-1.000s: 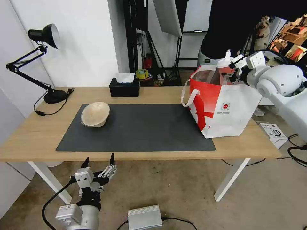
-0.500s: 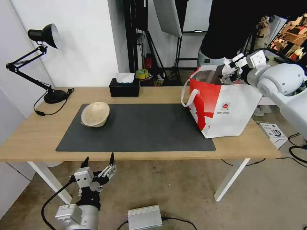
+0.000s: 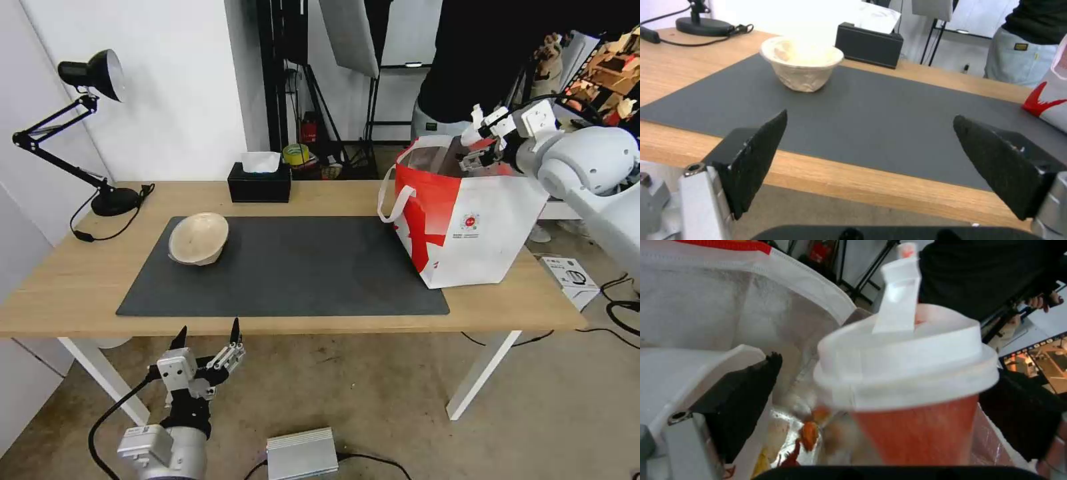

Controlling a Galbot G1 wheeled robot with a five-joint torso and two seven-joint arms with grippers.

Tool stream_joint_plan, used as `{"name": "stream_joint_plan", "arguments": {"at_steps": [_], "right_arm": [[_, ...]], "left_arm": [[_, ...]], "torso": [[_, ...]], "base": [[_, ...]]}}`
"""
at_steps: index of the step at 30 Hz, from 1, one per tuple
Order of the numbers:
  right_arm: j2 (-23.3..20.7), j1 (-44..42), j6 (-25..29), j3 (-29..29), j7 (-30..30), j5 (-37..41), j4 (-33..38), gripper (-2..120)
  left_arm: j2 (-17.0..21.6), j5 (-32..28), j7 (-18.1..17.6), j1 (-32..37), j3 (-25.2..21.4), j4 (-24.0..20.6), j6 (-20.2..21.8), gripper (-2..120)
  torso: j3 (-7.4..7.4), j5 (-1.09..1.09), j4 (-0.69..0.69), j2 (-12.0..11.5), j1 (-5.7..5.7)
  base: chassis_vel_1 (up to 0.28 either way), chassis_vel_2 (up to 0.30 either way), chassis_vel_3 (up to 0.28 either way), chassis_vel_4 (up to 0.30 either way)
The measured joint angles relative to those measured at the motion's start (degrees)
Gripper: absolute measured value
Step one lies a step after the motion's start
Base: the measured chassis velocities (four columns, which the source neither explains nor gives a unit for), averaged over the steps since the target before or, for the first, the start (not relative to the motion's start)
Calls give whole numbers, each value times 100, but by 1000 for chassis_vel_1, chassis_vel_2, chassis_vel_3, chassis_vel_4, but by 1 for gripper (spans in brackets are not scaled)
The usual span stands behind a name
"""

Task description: Pick up the trash from the table and place it into the takeout bag.

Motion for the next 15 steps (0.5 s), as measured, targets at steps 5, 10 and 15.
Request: {"name": "stream_joint_plan", "arguments": {"at_steps": [5, 10, 15], "right_arm": [[-25, 79, 0, -64, -432, -301, -41, 100], [-20, 108, 0, -101, -608, -396, -61, 100], [-5, 182, 1, -199, -679, -457, -103, 100]], "left_arm": [[1, 0, -1, -18, 4, 15, 0, 100], [-7, 0, -1, -18, 2, 20, 0, 100], [-9, 0, -2, -15, -4, 20, 0, 100]], "torso": [[0, 0, 0, 0, 0], [0, 0, 0, 0, 0], [0, 0, 0, 0, 0]], "base": [[0, 0, 0, 0], [0, 0, 0, 0], [0, 0, 0, 0]]}}
